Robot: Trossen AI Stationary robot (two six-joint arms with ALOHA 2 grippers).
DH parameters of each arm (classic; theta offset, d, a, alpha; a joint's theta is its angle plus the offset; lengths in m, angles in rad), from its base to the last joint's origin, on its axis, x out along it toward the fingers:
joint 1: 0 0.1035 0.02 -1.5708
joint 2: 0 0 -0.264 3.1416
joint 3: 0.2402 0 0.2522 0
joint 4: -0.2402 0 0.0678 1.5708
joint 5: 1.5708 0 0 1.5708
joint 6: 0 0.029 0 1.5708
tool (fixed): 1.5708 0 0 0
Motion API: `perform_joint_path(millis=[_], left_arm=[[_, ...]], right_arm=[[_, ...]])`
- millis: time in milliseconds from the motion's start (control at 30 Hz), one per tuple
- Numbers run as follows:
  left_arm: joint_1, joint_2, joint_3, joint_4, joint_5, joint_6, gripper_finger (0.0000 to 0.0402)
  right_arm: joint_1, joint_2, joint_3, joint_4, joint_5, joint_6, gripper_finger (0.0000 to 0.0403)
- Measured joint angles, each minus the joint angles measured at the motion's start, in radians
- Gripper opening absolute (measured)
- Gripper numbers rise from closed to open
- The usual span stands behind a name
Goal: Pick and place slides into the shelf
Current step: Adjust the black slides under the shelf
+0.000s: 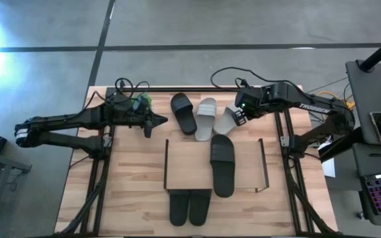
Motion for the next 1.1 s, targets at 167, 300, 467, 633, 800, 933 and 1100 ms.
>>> perform_joint_path(millis=[167, 300, 467, 633, 800, 933, 1100], left_arm=[[0.0, -0.006, 0.0, 0.001, 0.003, 0.0, 0.0], [-0.001, -0.011, 0.0, 0.001, 0.012, 0.0, 0.0], [0.0, -0.013, 0.0, 0.001, 0.031, 0.0, 0.0], [-0.002, -0.016, 0.003, 0.001, 0.047, 0.0, 0.0], [-0.025, -0.033, 0.029, 0.027, 0.115, -0.053, 0.0], [-0.082, -0.048, 0.049, 0.084, 0.131, -0.086, 0.0], [-0.153, -0.067, 0.074, 0.086, 0.146, -0.111, 0.0]], right_arm=[[0.02, -0.013, 0.0, 0.001, 0.005, 0.0, 0.0011], [0.031, -0.027, 0.0, 0.001, 0.026, 0.002, 0.0011], [0.039, -0.035, 0.0, 0.0, 0.027, 0.008, 0.0011], [0.068, -0.035, 0.0, 0.006, 0.027, 0.007, 0.0011], [0.148, -0.039, 0.0, 0.034, -0.016, 0.015, 0.0011], [0.247, -0.052, 0.0, 0.098, -0.041, 0.088, 0.0011], [0.393, -0.069, 0.0, 0.167, 0.031, 0.278, 0.0011]])
